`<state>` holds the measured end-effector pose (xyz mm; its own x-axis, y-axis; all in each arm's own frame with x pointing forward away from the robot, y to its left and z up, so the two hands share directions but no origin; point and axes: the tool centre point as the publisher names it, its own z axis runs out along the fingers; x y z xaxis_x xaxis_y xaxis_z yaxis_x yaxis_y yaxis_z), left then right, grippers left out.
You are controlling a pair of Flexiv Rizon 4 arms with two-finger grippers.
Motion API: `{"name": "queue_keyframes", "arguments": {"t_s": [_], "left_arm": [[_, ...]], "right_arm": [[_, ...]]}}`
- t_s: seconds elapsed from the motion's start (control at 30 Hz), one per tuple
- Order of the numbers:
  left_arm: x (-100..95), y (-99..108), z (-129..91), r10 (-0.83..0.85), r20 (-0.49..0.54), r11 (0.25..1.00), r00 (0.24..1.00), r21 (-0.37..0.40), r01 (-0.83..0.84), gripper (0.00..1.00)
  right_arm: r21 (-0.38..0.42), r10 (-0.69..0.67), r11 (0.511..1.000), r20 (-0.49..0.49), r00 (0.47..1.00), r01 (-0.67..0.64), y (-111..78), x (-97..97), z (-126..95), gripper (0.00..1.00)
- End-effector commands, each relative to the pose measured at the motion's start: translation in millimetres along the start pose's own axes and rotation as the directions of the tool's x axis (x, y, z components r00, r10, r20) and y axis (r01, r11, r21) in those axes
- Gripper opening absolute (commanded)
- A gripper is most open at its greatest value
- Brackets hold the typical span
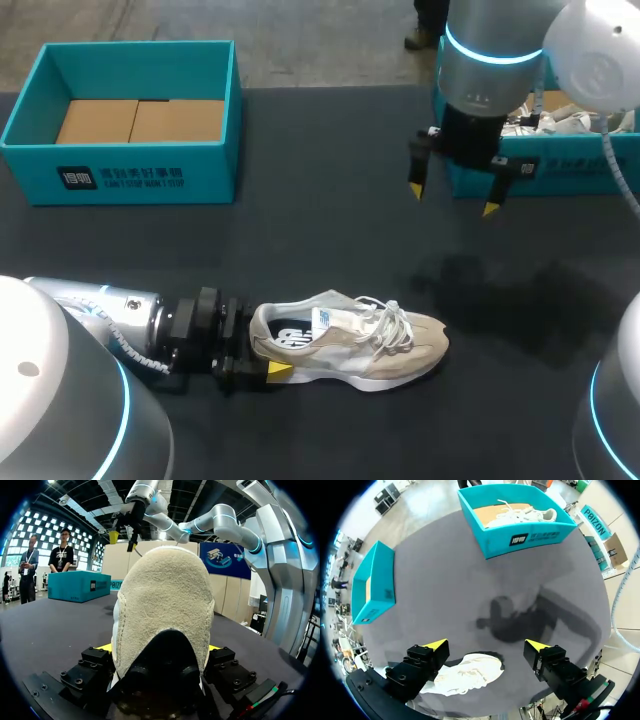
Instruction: Take the shoe out of the shoebox, open the shoe tongue, remove and reinsert the insole, then place the shoe into the shoebox
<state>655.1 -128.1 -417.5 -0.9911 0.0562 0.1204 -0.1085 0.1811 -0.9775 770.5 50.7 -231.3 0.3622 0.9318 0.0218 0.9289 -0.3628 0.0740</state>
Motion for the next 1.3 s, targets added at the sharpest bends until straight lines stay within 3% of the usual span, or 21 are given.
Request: {"name": "queue_keyframes", "arguments": {"t_s": [0.03, 0.23, 0.6, 0.8, 0.9, 1.3], "left_arm": [[0.8, 3, -1, -0.001, -0.002, 1.0, 1.0, -0.001, 0.001, 0.0], [0.8, 3, -1, -0.001, -0.002, 1.0, 1.0, -0.001, 0.001, 0.0], [0.8, 3, -1, -0.001, -0.002, 1.0, 1.0, -0.001, 0.001, 0.0], [0.8, 3, -1, -0.001, -0.002, 1.0, 1.0, -0.001, 0.001, 0.0], [0.8, 3, -1, -0.001, -0.002, 1.0, 1.0, -0.001, 0.001, 0.0], [0.8, 3, -1, -0.001, -0.002, 1.0, 1.0, -0.001, 0.001, 0.0]], "right_arm": [[-0.001, 0.0, 1.0, -0.002, 1.0, 0.0, 0.0, -0.6, 1, 1.0], [-0.014, -0.079, 0.997, 0.01, 0.997, 0.079, -27.4, 46.6, 16, 1.0], [-0.009, -0.179, 0.984, 0.033, 0.983, 0.18, -85.5, 96.9, 23, 1.0], [-0.003, -0.198, 0.98, 0.046, 0.979, 0.198, -114.0, 106.9, 26, 1.0], [0.038, -0.194, 0.981, 0.055, 0.98, 0.192, -121.1, 111.8, 32, 1.0], [0.038, -0.194, 0.981, 0.055, 0.98, 0.192, -121.1, 111.8, 32, 1.0]]}}
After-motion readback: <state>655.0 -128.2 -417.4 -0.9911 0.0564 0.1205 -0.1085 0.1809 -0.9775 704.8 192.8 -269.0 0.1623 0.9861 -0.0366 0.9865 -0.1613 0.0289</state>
